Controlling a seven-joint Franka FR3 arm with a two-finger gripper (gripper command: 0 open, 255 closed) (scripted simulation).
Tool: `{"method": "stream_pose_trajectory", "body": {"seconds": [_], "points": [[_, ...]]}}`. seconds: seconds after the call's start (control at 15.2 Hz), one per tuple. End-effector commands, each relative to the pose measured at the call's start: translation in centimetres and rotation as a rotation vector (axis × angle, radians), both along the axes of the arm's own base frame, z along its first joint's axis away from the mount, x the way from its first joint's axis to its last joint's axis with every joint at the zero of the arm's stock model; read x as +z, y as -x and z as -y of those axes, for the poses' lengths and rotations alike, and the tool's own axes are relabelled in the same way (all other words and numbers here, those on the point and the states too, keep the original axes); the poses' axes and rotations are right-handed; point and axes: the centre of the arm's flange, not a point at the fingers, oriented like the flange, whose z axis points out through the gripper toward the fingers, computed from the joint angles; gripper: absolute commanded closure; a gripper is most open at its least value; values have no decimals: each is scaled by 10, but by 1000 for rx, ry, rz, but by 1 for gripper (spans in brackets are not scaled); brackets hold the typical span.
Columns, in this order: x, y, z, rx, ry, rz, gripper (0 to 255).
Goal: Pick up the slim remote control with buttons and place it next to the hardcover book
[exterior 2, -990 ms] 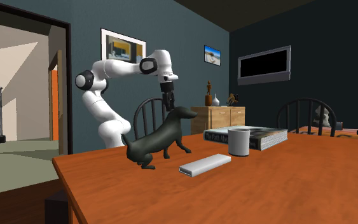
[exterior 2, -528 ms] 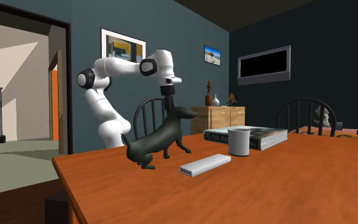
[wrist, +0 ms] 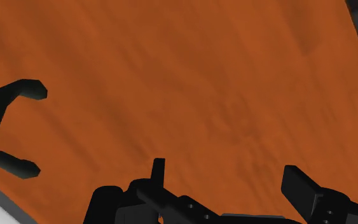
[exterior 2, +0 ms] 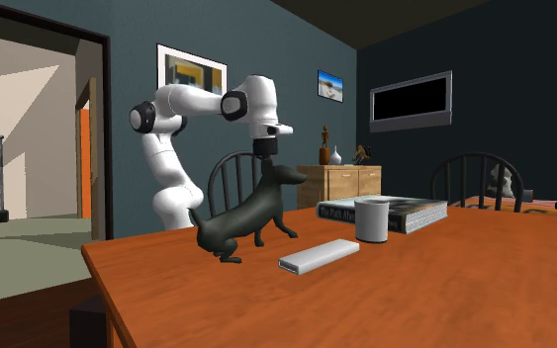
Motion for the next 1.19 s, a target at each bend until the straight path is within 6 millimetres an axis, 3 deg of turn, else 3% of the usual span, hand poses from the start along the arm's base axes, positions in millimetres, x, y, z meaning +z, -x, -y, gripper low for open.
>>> {"method": "stream_pose_trajectory", "body": {"seconds": [0.0,0.53,1.12], "points": [[-8,-12,21,48,11,-4,0],[-35,-69,103,221,47,-18,0],[-64,-148,184,416,89,-33,0]]}}
